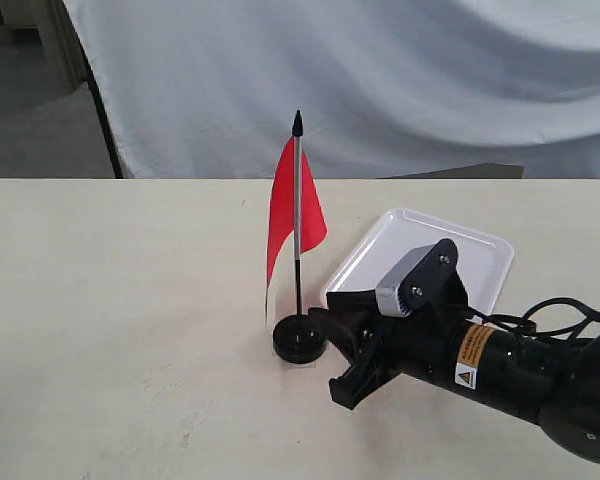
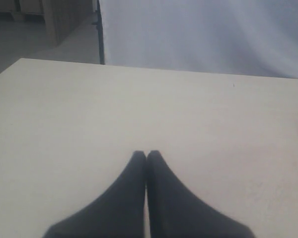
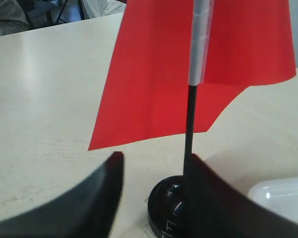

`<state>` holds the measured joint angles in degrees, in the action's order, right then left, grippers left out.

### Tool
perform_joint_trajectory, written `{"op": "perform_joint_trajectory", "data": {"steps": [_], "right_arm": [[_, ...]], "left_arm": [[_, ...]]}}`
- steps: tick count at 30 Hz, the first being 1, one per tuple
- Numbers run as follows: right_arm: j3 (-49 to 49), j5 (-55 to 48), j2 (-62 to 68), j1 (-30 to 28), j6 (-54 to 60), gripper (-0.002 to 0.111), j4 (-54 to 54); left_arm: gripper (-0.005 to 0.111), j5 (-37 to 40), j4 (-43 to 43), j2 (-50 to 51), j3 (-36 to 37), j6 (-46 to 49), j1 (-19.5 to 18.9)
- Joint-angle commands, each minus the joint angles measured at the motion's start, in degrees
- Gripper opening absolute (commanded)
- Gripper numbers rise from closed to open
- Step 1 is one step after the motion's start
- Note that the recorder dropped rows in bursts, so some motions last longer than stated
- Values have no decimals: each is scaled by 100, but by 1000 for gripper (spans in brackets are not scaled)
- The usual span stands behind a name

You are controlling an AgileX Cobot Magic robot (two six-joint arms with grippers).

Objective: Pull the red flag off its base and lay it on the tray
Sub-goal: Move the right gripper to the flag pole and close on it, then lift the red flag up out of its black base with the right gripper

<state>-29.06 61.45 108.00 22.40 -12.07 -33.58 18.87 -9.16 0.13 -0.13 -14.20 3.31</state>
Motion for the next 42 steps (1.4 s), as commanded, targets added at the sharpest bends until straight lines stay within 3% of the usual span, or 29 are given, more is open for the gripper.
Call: {"op": "perform_joint_trajectory", "data": {"steps": [1,3,9,17,20,21,22,28,31,36,42], "right_arm": [[-137,171,-10,3,12,84,97],[-355,-66,44,3,-30,89,97],[-1019,-517,472,3,-73,73,-14],[-1937,-488,1103,3,-771,69,-437],[-2092,-443,1218,45,-807,46,-565],[-2158,-488,1240,93,-780,11,-826],[-2163,-487,1240,111,-749,0,-909],[-2152,-354,944,109,-807,-1,-893],[-2152,-765,324,109,-1072,-1,-893],[-2341,-3360,-1029,-221,-2241,-1,-585],[-2765,-5915,-1250,-827,-4188,-1,-1468]], "left_arm": [[0,-6,1,-13,13,18,22],[0,-6,1,-13,13,18,22],[0,-6,1,-13,13,18,22],[0,-6,1,-13,13,18,22],[0,-6,1,-13,13,18,22],[0,-6,1,-13,13,18,22],[0,-6,1,-13,13,18,22],[0,-6,1,-13,13,18,22],[0,-6,1,-13,13,18,22],[0,-6,1,-13,13,18,22],[0,-6,1,-13,13,18,22]]}}
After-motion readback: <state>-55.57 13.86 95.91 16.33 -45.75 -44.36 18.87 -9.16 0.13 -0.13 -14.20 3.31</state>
